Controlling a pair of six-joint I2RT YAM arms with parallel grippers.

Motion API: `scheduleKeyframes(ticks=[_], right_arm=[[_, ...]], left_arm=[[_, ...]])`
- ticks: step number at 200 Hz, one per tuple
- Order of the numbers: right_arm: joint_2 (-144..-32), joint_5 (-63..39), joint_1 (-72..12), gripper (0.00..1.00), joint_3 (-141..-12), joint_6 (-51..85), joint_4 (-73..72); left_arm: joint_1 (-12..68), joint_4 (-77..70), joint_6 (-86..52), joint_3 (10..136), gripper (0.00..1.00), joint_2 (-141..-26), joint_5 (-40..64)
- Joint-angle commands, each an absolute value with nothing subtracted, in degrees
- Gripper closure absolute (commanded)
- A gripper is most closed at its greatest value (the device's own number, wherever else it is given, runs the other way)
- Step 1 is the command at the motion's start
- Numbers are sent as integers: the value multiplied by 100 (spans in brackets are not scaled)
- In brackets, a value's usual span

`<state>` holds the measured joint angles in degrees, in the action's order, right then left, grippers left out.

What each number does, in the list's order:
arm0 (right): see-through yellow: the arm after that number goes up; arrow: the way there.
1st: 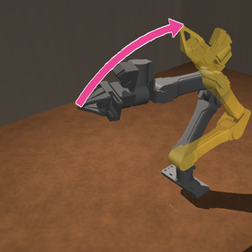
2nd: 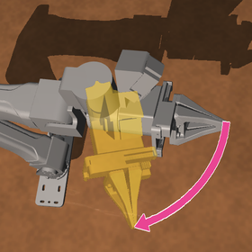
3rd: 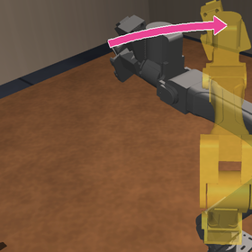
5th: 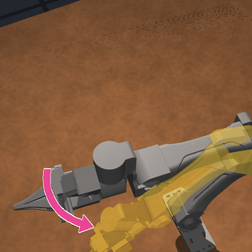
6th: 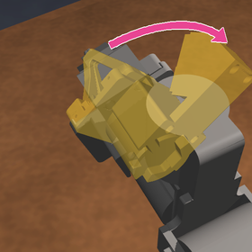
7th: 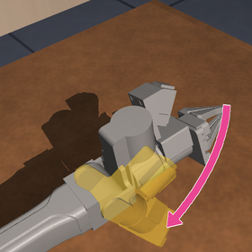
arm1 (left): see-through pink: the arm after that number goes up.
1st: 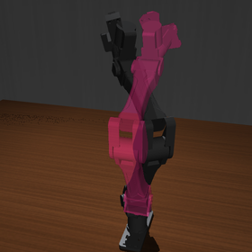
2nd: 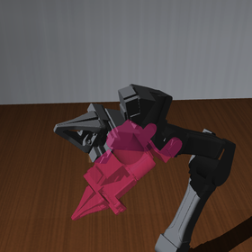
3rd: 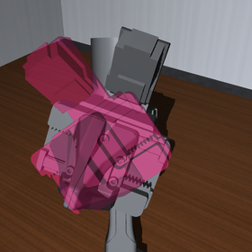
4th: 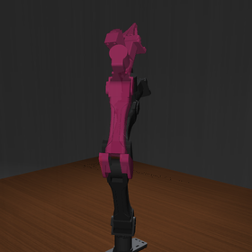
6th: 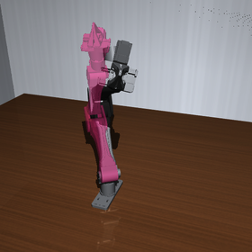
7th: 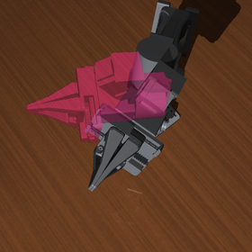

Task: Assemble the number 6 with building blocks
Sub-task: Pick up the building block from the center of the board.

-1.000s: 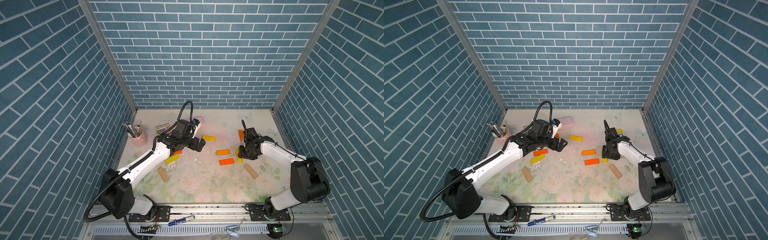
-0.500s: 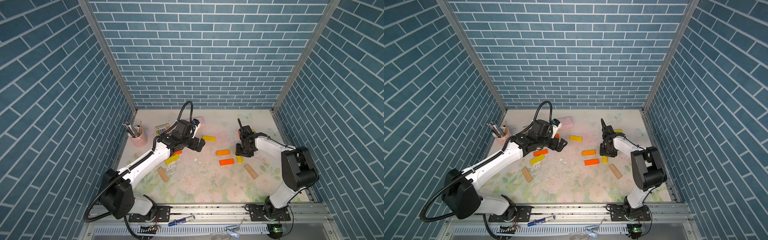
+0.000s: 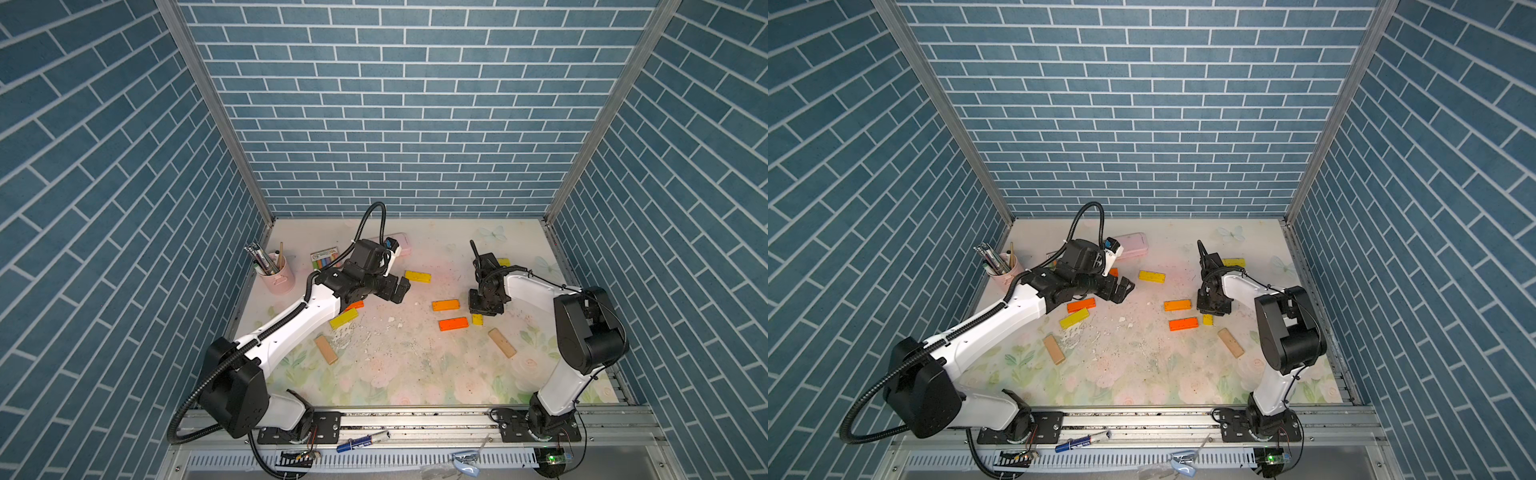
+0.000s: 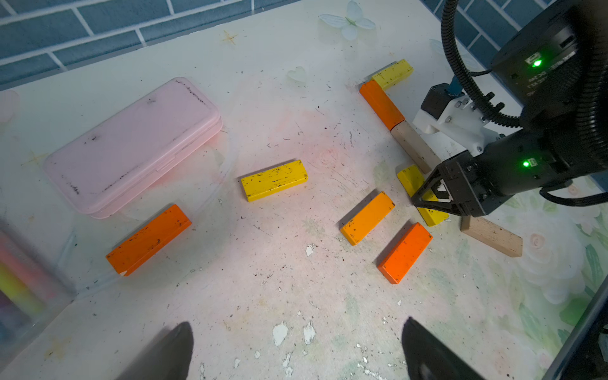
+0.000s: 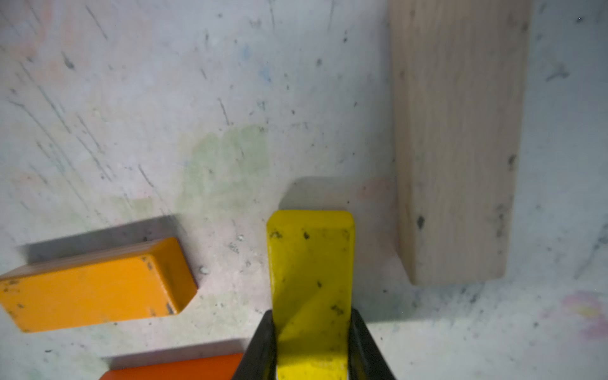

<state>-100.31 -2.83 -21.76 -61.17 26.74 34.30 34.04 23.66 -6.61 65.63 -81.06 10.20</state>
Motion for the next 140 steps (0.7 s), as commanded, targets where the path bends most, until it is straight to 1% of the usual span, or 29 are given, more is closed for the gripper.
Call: scheduleKeyframes(ticks=[1, 40, 75, 96, 122, 140], right_arm=[[-9957, -128, -2218, 80, -6362, 2729, 3806], [-9331, -15, -2212, 81, -6892, 3053, 4014], [-8960, 122, -2057, 81, -7259, 3686, 3726], [-8849, 102, -1740, 83, -7284, 4528, 3479], [-8570, 29, -1254, 83, -6889, 5766, 3002], [-8491, 217, -1006, 83, -6706, 6467, 2954]], left_arm=[[3427, 2377, -606, 6534, 1, -8073, 885], [3428, 2360, -656, 6512, 1, -8067, 867], [3439, 2355, -764, 6524, 1, -8004, 1028], [3441, 2280, -815, 6498, 1, -7937, 1135], [3454, 2178, -888, 6450, 1, -7906, 1277], [3471, 2154, -905, 6438, 1, -7866, 1288]])
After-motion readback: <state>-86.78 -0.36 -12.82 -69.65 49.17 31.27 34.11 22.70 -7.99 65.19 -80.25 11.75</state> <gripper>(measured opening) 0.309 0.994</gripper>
